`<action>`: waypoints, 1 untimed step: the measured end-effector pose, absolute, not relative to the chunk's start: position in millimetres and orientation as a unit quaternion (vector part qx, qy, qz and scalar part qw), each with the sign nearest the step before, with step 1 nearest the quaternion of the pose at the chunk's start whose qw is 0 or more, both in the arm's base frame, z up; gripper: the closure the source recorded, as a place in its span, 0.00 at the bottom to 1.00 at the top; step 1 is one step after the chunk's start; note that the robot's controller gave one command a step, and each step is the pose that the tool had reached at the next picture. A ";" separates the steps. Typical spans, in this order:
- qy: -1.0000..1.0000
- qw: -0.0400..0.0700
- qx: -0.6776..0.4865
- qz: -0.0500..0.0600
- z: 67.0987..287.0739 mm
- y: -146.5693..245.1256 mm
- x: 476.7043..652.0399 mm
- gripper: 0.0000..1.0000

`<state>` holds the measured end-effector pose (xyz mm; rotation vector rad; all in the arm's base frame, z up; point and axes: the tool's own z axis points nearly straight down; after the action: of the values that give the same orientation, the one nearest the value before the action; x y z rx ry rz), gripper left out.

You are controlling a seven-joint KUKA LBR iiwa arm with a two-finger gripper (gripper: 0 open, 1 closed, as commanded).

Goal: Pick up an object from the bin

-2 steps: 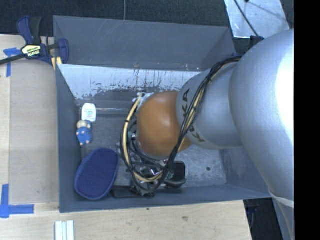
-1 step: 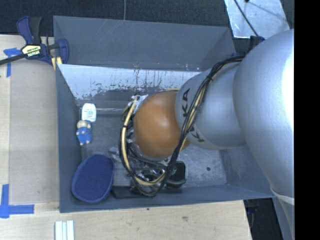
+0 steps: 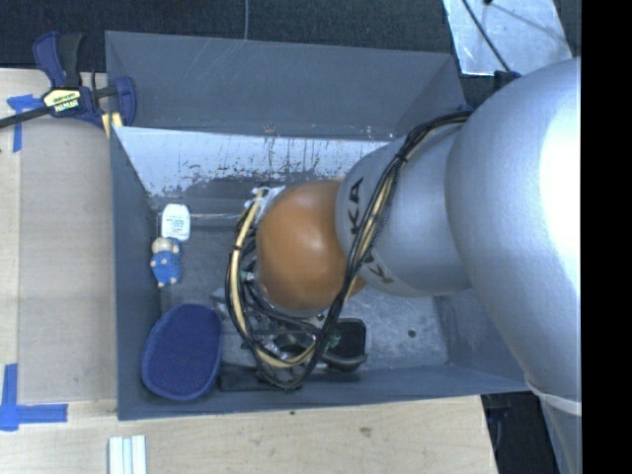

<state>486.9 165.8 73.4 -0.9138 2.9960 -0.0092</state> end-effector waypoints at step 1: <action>0.965 0.004 -0.263 -0.002 132.0 84.9 498.3 0.00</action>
Offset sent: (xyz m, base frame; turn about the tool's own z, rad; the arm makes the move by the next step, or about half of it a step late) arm 0.0084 -0.0754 0.0554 0.0490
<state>498.3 84.9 132.0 -0.8251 3.0221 -0.0066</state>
